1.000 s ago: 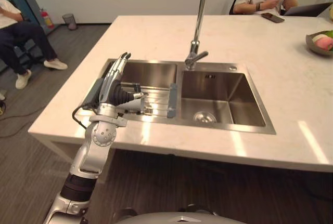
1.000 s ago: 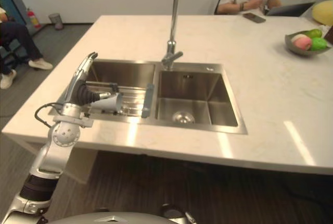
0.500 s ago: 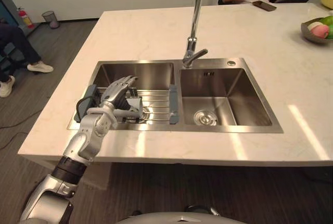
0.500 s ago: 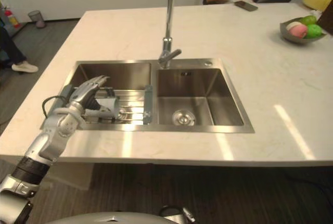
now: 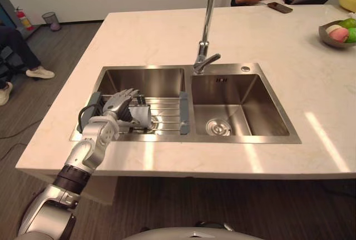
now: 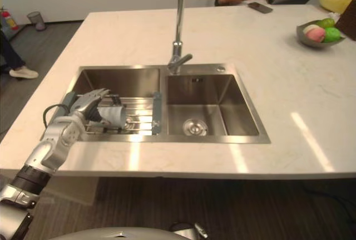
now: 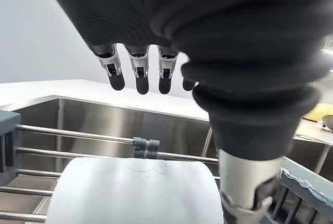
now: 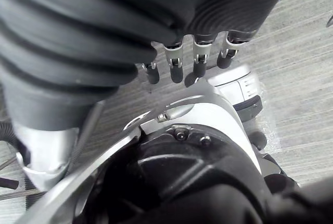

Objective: Walk over to the sink, pick up the cup, carry it to the dishwasher, place the cup inside the dishwasher, then close the dishwasher door

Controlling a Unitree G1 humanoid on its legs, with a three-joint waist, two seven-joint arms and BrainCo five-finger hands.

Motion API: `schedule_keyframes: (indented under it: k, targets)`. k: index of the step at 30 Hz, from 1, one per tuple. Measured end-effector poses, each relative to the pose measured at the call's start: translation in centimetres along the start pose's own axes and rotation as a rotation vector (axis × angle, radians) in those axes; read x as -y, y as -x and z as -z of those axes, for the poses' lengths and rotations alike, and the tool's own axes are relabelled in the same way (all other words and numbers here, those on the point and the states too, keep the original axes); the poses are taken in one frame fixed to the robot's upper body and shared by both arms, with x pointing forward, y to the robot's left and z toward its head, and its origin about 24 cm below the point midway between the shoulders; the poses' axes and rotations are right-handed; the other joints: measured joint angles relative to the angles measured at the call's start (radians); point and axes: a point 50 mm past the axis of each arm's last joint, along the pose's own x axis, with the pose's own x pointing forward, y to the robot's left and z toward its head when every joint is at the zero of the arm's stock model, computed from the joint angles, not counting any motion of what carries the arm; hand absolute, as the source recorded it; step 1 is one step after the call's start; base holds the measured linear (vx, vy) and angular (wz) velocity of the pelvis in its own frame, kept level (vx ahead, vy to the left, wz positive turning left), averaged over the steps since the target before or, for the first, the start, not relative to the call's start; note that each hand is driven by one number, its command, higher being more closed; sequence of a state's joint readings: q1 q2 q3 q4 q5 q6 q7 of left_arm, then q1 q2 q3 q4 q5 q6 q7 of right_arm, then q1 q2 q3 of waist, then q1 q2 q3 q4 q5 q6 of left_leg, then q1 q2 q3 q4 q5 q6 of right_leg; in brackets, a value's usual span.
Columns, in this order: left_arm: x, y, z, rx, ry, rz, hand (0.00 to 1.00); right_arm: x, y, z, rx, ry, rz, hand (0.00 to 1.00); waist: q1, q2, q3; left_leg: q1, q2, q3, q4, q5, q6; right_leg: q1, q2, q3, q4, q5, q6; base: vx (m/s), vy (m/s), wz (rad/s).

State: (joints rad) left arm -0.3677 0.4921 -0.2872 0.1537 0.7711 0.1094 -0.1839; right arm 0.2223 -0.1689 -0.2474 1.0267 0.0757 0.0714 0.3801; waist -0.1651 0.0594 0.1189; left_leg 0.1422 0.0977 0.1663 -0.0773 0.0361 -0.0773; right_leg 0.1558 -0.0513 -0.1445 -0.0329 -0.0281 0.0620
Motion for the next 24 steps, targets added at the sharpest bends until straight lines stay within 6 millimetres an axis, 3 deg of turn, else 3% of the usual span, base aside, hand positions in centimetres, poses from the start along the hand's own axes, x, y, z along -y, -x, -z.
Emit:
schedule_keyframes:
  k: [7, 24]
  targets:
    - [-0.2, -0.4, 0.2, -0.014, -0.021, 0.015, 0.00, 0.0, 0.0, 0.0, -0.002, 0.000, 0.000, 0.00, -0.006, 0.000, 0.000, 0.001, 0.000, 0.010, 0.000, 0.000, 0.000, 0.010, 0.002, 0.005, -0.025, 0.017, 0.000, -0.02, -0.004, -0.02]
    - [1.5, -0.9, 1.8, -0.113, -0.037, 0.123, 0.00, -0.1, 0.0, -0.1, 0.001, 0.001, -0.007, 0.00, -0.025, -0.001, -0.012, -0.023, 0.000, 0.028, 0.000, -0.009, -0.004, -0.017, 0.004, 0.027, -0.046, 0.027, 0.000, -0.01, -0.003, -0.03]
